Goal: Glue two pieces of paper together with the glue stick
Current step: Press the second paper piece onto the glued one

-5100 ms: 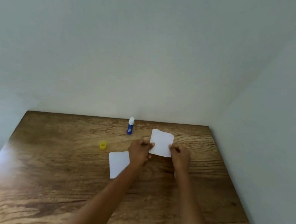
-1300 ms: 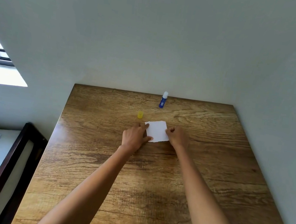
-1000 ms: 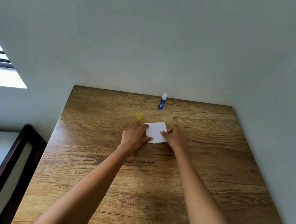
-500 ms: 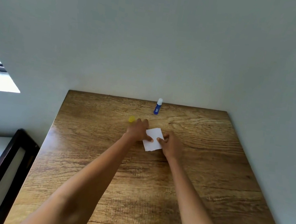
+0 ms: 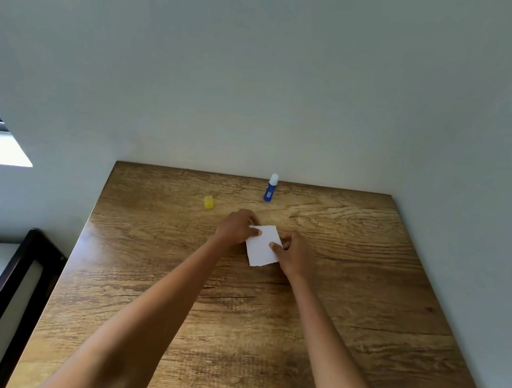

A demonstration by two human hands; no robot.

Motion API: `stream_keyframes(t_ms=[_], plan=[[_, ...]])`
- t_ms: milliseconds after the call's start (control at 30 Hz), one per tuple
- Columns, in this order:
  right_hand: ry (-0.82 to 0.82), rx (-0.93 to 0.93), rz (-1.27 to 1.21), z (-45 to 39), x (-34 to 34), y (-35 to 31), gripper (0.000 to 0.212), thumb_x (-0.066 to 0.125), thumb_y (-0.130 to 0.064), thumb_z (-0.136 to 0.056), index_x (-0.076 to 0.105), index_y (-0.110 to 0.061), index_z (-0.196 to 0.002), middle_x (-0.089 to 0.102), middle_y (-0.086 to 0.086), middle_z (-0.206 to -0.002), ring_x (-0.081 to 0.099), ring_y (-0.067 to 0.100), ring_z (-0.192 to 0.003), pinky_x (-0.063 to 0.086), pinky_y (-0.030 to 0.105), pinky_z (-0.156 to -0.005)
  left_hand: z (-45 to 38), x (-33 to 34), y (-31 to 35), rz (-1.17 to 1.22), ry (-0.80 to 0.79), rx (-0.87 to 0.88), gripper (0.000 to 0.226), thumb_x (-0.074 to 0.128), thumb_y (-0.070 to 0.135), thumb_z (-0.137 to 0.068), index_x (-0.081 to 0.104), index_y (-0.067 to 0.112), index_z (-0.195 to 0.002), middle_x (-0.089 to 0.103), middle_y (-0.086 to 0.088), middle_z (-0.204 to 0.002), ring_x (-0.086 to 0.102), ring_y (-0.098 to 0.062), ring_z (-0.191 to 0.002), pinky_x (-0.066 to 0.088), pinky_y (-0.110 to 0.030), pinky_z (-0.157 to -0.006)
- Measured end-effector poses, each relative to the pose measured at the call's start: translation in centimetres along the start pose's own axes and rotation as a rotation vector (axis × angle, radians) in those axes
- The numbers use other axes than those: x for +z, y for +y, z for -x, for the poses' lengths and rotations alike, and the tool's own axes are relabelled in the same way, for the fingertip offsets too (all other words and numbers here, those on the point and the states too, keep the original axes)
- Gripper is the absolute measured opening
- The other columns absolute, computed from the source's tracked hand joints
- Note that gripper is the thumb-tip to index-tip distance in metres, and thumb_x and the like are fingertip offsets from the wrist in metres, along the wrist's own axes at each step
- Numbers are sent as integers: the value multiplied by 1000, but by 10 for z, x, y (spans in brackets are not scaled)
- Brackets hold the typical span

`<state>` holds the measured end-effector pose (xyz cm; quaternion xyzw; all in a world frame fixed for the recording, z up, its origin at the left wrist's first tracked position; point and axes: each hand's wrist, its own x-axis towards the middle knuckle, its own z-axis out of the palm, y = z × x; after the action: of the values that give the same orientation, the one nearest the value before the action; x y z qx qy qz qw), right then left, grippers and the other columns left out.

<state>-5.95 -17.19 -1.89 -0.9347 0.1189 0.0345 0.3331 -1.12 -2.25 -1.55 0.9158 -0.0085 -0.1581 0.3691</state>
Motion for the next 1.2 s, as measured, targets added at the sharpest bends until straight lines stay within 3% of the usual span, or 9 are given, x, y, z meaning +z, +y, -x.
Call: stream_keyframes(t_ms=[167, 300, 433, 567, 667, 800, 900, 1067, 1200], plan=[[-22, 44, -140, -10, -1, 0, 40, 68, -35, -81, 61, -10, -111, 62, 6, -102, 57, 17, -86, 42, 30, -69, 2, -1, -3, 60, 20, -24, 31, 63, 22, -87, 65, 6, -113, 65, -11, -117, 59, -24, -104, 44, -31, -79], [-50, 75, -321, -19, -3, -6, 45, 69, -37, -80, 63, -9, -116, 65, 7, -112, 60, 18, -94, 46, 30, -72, 1, -3, -6, 135, 2, -23, 31, 66, 20, -85, 66, 5, -111, 66, -11, -115, 60, -23, -103, 46, -32, -82], [-119, 100, -309, -25, -2, -8, 36, 68, -37, -82, 69, -6, -100, 69, 11, -104, 62, 23, -85, 50, 39, -73, 1, -6, -6, 168, -16, -25, 31, 69, 21, -82, 67, 5, -109, 68, -10, -111, 61, -24, -99, 47, -32, -79], [-114, 118, -366, -29, -5, -5, 40, 60, -33, -88, 66, 6, -96, 66, 24, -103, 60, 32, -86, 37, 33, -68, 1, -5, -7, 197, 0, -43, 29, 66, 22, -85, 67, 6, -109, 69, -8, -106, 56, -13, -65, 42, -22, -57], [-138, 133, -366, -29, -8, -5, 40, 52, -32, -93, 64, 6, -98, 62, 24, -106, 56, 30, -86, 35, 32, -68, 2, -5, -5, 192, -44, -57, 27, 58, 13, -90, 63, 3, -115, 68, -12, -108, 49, -8, -53, 38, -17, -50], [-160, 119, -339, -29, -10, -9, 32, 46, -32, -96, 63, -5, -104, 60, 15, -107, 48, 15, -80, 36, 30, -66, 5, -4, -4, 242, -28, -104, 26, 57, 10, -91, 62, 2, -115, 69, -13, -97, 49, -6, -50, 36, -16, -45], [-186, 102, -359, -27, -12, -8, 31, 58, -35, -89, 64, -6, -101, 61, 10, -95, 54, 15, -76, 40, 27, -62, 8, -2, -4, 283, 54, -142, 24, 63, 18, -88, 67, 7, -109, 66, -2, -80, 50, -5, -47, 37, -18, -48], [-211, 89, -353, -32, -20, -1, 34, 51, -27, -94, 64, 3, -103, 61, 17, -102, 51, 20, -85, 36, 31, -69, 11, -7, -6, 294, -1, -158, 26, 65, 26, -86, 67, 9, -105, 66, -1, -84, 49, -5, -49, 34, -15, -44], [-297, 12, -252, -32, -22, -5, 41, 49, -30, -95, 62, 9, -98, 57, 16, -87, 48, 16, -71, 32, 28, -59, 10, -9, 1, 353, -20, -108, 27, 63, 37, -86, 63, 13, -75, 57, -2, -68, 47, -12, -59, 34, -22, -54]])
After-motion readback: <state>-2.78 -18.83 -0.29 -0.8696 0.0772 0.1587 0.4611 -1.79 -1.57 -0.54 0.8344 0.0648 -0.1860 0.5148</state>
